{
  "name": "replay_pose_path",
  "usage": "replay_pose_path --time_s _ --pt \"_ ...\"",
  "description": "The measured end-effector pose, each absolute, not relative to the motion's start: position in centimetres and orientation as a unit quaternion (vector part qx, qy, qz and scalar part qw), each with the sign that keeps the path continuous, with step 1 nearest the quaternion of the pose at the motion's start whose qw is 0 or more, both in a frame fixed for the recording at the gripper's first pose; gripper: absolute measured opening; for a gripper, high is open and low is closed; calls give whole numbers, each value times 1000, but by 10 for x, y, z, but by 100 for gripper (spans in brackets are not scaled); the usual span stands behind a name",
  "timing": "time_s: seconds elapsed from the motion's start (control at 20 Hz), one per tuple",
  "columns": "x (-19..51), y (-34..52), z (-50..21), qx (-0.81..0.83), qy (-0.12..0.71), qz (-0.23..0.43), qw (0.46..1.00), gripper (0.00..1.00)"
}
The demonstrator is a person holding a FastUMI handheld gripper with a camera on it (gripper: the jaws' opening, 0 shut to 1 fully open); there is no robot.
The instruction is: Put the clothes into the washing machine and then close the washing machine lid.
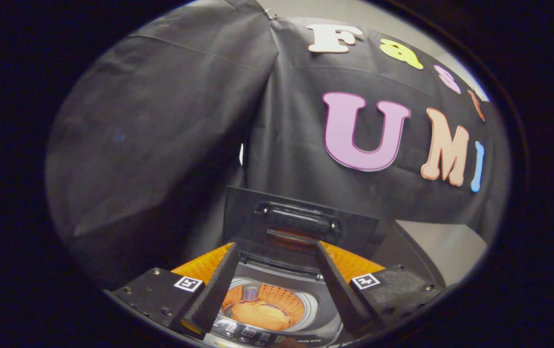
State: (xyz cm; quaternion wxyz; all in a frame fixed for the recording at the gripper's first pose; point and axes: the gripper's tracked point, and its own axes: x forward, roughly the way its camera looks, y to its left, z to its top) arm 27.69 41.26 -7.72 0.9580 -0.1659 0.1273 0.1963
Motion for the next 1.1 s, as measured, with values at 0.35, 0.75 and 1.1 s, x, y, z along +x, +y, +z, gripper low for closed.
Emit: replay_pose_path --time_s 0.35,0.75,1.1 --pt "323 436 -28 -143 100 178 968 97" --pt "432 447 -21 -54 119 136 982 97" --pt "471 438 -83 -16 205 109 972 97"
